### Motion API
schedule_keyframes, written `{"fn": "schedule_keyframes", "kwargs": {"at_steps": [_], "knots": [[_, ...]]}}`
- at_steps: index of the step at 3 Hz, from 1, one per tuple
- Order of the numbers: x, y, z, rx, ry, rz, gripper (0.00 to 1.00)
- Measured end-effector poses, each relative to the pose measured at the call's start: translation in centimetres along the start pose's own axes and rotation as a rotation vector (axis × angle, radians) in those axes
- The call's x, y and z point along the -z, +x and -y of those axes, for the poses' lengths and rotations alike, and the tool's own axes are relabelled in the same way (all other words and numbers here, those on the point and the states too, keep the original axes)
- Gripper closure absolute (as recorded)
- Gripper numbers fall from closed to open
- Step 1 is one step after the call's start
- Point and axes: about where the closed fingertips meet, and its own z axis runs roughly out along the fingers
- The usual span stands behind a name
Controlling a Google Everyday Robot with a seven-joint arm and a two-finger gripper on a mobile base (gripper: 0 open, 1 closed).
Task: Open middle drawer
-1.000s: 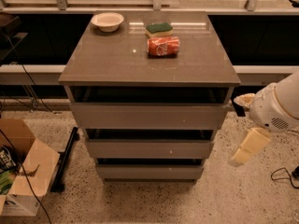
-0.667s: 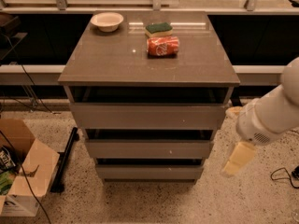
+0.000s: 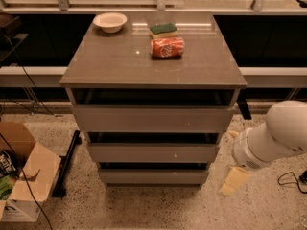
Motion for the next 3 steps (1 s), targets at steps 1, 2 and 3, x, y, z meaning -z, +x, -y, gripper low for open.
{"fn": "schedule_keyframes", "kwargs": {"at_steps": [1, 2, 3], "knots": [[-3.4, 0.5, 0.3, -0.008, -0.004, 0.03, 0.0], [-6.5, 0.7, 0.7, -0.017, -0.015, 0.046, 0.0], [-9.3, 1.3, 1.0, -0.048, -0.033, 0.062, 0.0]]}}
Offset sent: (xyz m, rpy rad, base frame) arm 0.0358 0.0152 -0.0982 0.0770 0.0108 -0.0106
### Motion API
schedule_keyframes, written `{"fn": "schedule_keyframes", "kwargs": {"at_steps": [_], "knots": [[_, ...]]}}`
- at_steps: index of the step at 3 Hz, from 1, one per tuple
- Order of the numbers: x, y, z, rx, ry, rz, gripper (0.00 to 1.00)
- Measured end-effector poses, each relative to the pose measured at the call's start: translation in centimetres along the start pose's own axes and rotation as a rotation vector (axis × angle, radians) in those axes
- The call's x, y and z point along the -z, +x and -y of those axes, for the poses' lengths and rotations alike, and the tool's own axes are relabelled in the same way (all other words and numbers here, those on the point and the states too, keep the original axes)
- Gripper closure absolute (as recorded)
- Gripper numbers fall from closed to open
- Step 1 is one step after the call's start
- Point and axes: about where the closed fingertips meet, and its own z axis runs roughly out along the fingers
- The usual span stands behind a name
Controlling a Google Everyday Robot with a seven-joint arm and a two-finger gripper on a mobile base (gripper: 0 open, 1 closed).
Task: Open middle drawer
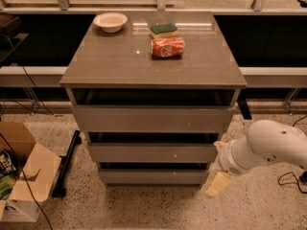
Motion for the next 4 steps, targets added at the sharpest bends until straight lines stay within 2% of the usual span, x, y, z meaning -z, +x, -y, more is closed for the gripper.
{"fn": "schedule_keyframes", "kwargs": {"at_steps": [1, 2, 4], "knots": [[-2.6, 1.3, 0.3, -0.068, -0.016, 0.03, 0.0], [-3.4, 1.2, 0.3, -0.076, -0.02, 0.027, 0.0], [-7.9, -1.4, 2.6, -0.081, 0.021, 0.143, 0.0]]}}
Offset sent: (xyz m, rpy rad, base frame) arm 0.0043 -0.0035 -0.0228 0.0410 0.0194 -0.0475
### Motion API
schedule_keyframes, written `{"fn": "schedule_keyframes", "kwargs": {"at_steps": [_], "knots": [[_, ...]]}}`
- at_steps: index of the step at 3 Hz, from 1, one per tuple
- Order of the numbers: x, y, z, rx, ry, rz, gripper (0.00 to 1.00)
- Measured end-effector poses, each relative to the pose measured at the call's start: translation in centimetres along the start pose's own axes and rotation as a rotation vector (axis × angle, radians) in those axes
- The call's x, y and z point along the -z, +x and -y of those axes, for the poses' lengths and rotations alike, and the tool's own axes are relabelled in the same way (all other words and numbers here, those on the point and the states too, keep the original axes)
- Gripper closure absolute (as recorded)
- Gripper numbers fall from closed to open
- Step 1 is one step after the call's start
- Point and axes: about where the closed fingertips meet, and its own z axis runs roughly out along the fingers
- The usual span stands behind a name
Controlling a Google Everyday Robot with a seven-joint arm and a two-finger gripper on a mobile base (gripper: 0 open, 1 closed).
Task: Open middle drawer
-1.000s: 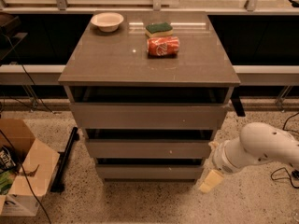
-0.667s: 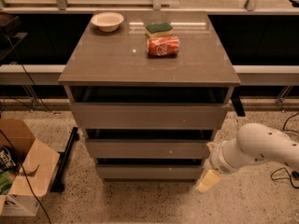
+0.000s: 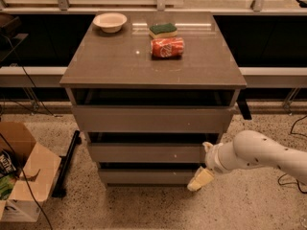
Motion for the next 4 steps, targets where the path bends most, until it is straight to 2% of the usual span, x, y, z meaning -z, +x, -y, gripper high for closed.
{"fn": "schedule_keyframes", "kwargs": {"at_steps": [2, 3, 4], "knots": [[-6.2, -1.6, 3.7, -0.053, -0.02, 0.126, 0.0], [-9.1, -2.2, 5.4, -0.08, -0.049, 0.171, 0.0], [-11.6, -2.7, 7.2, -0.1, -0.078, 0.184, 0.0]]}}
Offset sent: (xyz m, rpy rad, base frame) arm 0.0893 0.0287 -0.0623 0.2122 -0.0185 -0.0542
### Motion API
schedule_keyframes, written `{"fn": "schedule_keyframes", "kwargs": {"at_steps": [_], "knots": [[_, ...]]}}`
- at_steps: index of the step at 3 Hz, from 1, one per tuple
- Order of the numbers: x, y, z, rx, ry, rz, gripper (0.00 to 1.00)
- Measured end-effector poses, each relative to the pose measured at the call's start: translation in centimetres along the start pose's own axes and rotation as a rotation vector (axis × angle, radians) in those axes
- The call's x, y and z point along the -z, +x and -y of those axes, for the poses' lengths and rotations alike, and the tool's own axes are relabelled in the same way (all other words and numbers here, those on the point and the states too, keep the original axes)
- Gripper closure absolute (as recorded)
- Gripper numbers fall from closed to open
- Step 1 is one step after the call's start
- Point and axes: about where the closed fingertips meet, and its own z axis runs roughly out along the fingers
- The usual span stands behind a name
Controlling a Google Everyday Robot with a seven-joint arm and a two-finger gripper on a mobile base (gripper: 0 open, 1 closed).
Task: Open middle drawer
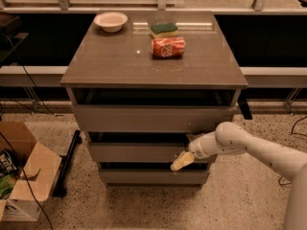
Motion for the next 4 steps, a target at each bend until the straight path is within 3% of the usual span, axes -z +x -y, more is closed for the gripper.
{"fn": "schedule_keyframes", "kwargs": {"at_steps": [1, 3, 4], "knots": [[-2.0, 0.8, 1.2, -0.043, -0.02, -0.019, 0.03], [-1.8, 2.3, 0.5, -0.063, -0.012, -0.053, 0.49], [-1.8, 2.4, 0.2, -0.057, -0.014, -0.058, 0.78]]}}
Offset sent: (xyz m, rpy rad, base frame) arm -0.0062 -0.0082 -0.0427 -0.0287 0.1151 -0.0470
